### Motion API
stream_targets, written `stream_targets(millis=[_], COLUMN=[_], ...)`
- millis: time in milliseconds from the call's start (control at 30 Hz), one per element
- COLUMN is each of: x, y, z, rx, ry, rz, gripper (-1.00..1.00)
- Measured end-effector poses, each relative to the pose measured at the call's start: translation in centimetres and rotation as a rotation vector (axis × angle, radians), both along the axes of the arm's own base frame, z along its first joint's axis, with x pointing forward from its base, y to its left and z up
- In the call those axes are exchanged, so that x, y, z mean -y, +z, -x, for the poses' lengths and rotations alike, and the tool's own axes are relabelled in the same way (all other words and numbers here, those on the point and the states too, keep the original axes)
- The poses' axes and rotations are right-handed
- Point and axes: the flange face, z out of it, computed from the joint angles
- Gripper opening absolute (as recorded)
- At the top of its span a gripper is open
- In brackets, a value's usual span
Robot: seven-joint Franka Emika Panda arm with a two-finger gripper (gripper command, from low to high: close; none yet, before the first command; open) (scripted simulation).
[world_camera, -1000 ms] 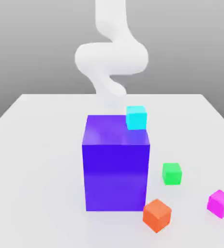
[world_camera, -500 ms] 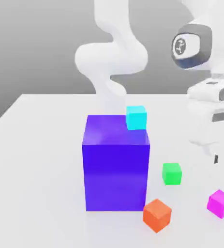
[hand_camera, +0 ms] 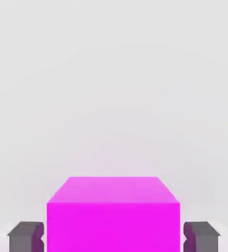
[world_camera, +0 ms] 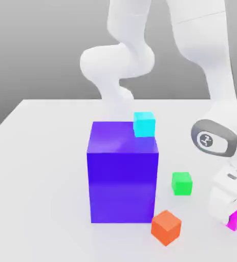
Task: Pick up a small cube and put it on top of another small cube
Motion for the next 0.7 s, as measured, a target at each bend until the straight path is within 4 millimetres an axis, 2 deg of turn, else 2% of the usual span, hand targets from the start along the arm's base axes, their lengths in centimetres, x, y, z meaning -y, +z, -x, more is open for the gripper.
stream_targets(millis=[67, 100, 267, 467, 700], x=[0.0, 0.0, 0.1, 2.9, 7.2], y=[-0.5, 0.0, 5.5, 8.7, 10.7], z=[0.0, 0.0, 0.1, 4.1, 9.2], rx=[0.000, 0.000, 0.000, -0.001, -0.002], ry=[0.001, 0.001, 0.006, 0.174, 0.379], rz=[0.001, 0.000, 0.001, 0.013, 0.015], gripper=[-1.00, -1.00, -1.00, -1.00, -1.00])
